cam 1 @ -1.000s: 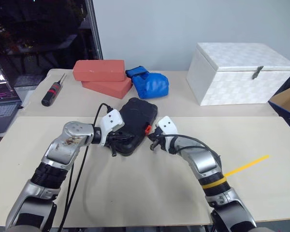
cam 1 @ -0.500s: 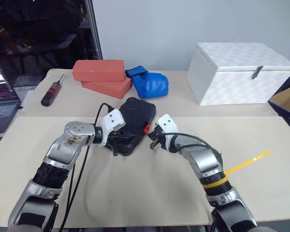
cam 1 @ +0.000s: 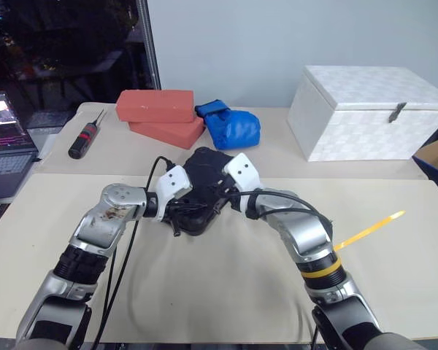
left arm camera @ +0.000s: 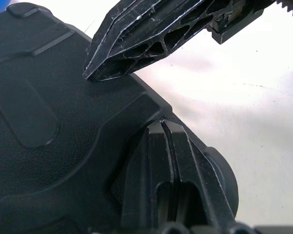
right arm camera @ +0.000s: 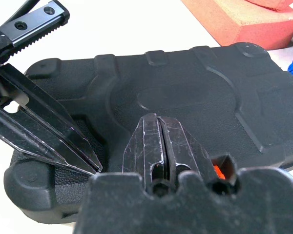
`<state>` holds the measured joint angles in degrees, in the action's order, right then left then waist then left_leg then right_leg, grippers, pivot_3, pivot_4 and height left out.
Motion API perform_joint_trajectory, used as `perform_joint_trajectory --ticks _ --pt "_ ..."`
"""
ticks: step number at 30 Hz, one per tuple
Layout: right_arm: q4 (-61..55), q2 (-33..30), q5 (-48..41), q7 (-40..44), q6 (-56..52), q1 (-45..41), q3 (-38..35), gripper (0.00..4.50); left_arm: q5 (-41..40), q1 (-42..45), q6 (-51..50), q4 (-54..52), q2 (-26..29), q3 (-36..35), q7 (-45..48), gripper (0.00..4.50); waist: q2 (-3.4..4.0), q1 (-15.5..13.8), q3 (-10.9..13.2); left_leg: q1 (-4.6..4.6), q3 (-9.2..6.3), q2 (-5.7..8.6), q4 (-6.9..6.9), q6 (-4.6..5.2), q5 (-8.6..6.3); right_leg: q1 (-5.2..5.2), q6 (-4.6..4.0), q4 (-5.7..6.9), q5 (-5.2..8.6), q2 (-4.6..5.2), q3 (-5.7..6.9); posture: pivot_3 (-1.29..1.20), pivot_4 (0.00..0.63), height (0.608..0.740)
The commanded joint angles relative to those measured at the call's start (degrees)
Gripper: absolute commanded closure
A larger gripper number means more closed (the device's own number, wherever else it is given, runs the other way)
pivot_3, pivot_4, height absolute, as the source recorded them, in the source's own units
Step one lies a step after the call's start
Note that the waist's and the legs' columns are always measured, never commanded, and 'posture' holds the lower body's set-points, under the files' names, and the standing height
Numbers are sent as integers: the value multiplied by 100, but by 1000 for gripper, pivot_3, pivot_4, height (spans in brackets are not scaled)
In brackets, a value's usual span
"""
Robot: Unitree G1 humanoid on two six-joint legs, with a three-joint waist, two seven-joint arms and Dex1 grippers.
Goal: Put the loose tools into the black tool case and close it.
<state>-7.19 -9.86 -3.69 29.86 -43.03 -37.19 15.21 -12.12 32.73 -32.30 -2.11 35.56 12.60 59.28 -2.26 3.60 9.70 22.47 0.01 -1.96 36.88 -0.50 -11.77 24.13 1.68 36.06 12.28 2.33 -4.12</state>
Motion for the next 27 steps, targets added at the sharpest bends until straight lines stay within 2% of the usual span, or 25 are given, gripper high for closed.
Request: perform_joint_trajectory --ticks 1,4,5,7,8,9,12,15,16,18,20,22,27 --pt "-529 -44 -190 30 405 123 -239 4439 -20 -467 69 169 -111 159 40 4500 0 2 0 0 0 0 0 0 0 0 0 1 0 0 0 0 150 740" --pt "-1001 93 -579 48 1039 501 -695 4439 -531 -654 98 -240 -474 -534 -312 4500 1 -8 1 9 0 -1 -2 0 0 7 1 -1 1 1 0 0 150 740" --pt "-1286 -9 -1022 316 825 714 -975 4439 -718 -766 209 -394 -575 -788 -374 4500 2 -18 1 25 -3 -2 -2 0 0 16 2 -7 1 0 4 0 150 740" --pt "-1782 -320 -1478 581 547 1101 -1374 4439 -1337 -935 -202 -716 -610 -1238 -304 4500 0 -67 4 54 -6 0 -2 0 0 33 10 -12 4 6 9 0 150 740" --pt "-2026 -553 -1598 719 451 1292 -1461 3889 -1597 -1012 -300 -865 -669 -1483 -371 3971 1 -89 5 71 -7 0 -2 0 -1 43 12 -15 5 7 12 0 150 740" --pt "-2226 -750 -1688 794 420 1457 -1523 3680 -1806 -1081 -429 -995 -656 -1633 -394 3775 0 -104 7 83 -8 4 -1 1 -2 53 14 -18 4 15 13 0 150 740" --pt "-2858 -1456 -2096 1069 143 2051 -1917 2737 -2106 -1479 -569 -1499 -428 -1921 -408 2759 -3 -118 12 133 -6 14 1 1 -3 97 14 -18 -1 27 11 0 150 740" --pt "-3393 -2362 -2439 1539 44 2934 -2640 1556 -2473 -2143 -700 -2020 -68 -2474 -363 1554 0 -113 16 135 -6 13 -3 1 -4 104 15 -19 1 24 10 0 150 740" --pt "-3460 -2564 -2505 1618 69 3137 -2809 1359 -2550 -2326 -734 -2113 42 -2599 -359 1328 -3 -101 18 132 -5 12 -3 6 -7 102 14 -19 4 24 10 0 150 740" --pt "-3502 -2892 -2544 1740 175 3497 -3102 545 -2656 -2722 -738 -2286 260 -2829 -305 498 -9 -94 23 125 -2 8 -2 6 -7 102 15 -17 9 16 9 0 150 740" --pt "-3498 -3077 -2571 1812 257 3733 -3320 30 -2643 -3036 -685 -2386 407 -3003 -314 10 -14 -99 26 103 0 6 1 4 -5 92 3 -12 2 15 9 0 150 740" --pt "-3462 -3254 -2513 1891 434 3978 -3521 30 -2503 -3561 -503 -2478 598 -3200 -231 10 -19 -100 29 79 2 3 1 4 -5 74 -44 -10 27 14 10 0 150 740" --pt "-3346 -3364 -2464 1850 716 4147 -3626 30 -2555 -4157 -304 -2493 780 -3499 -172 10 -29 -112 36 72 8 1 4 1 -4 74 -53 -11 30 21 9 0 150 740"
